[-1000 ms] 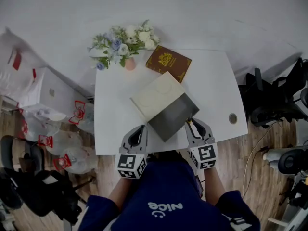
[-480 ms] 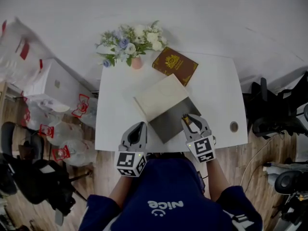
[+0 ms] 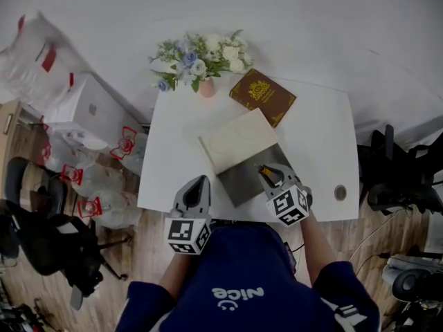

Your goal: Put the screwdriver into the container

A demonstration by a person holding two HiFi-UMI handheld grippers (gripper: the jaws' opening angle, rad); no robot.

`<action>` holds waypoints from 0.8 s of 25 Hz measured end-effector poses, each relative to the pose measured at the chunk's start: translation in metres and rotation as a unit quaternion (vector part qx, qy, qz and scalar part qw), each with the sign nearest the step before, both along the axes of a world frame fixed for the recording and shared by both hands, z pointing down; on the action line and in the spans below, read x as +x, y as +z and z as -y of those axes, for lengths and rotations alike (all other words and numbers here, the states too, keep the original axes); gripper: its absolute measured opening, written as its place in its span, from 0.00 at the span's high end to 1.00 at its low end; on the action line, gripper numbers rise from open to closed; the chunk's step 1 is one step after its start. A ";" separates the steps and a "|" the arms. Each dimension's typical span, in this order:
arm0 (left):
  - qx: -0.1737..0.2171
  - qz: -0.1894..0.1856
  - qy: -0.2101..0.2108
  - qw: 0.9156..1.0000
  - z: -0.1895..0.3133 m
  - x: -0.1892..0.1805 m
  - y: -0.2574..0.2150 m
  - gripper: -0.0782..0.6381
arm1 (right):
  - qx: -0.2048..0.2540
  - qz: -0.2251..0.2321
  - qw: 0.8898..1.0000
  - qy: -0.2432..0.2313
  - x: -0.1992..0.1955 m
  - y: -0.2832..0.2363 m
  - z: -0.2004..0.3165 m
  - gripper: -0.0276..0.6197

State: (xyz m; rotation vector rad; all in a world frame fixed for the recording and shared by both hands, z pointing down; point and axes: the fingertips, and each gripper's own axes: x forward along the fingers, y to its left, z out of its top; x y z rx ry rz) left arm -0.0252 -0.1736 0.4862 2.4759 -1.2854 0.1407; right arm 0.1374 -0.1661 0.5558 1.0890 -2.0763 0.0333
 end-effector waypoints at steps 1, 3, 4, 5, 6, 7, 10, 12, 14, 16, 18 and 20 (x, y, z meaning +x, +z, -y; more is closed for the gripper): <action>0.000 0.001 -0.004 1.000 0.000 0.000 0.000 0.87 | -0.007 -0.008 1.000 -0.010 -0.001 0.005 0.000 0.81; -0.001 0.003 -0.012 1.000 -0.001 -0.002 0.001 0.87 | -0.021 -0.018 0.999 -0.030 -0.003 0.014 -0.001 0.81; -0.002 0.003 -0.015 1.000 -0.002 -0.002 0.002 0.87 | -0.027 -0.021 0.999 -0.039 -0.005 0.018 -0.001 0.81; -0.003 0.004 -0.018 1.000 -0.003 -0.003 0.002 0.87 | -0.033 -0.023 0.998 -0.048 -0.007 0.021 0.000 0.81; -0.004 0.004 -0.022 1.000 -0.004 -0.004 0.003 0.87 | -0.040 -0.025 0.997 -0.057 -0.009 0.024 0.000 0.81; -0.006 0.005 -0.026 1.000 -0.004 -0.006 0.004 0.87 | -0.048 -0.026 0.996 -0.067 -0.012 0.028 0.000 0.81; -0.008 0.007 -0.040 0.999 -0.005 -0.012 0.007 0.87 | -0.086 -0.036 0.990 -0.102 -0.019 0.043 -0.002 0.81; -0.007 0.007 -0.046 0.999 -0.005 -0.015 0.007 0.87 | -0.114 -0.044 0.985 -0.123 -0.024 0.052 -0.005 0.81; -0.005 0.007 -0.050 0.999 -0.006 -0.017 0.006 0.87 | -0.130 -0.049 0.981 -0.136 -0.028 0.058 -0.005 0.81; -0.004 0.008 -0.054 0.999 -0.006 -0.019 0.006 0.87 | -0.142 -0.053 0.978 -0.145 -0.032 0.063 -0.005 0.81; -0.003 0.009 -0.056 0.998 -0.006 -0.020 0.006 0.87 | -0.163 -0.053 0.973 -0.154 -0.034 0.068 -0.005 0.81; -0.001 0.010 -0.057 0.998 -0.005 -0.019 0.005 0.87 | -0.181 -0.051 0.969 -0.160 -0.037 0.073 -0.005 0.81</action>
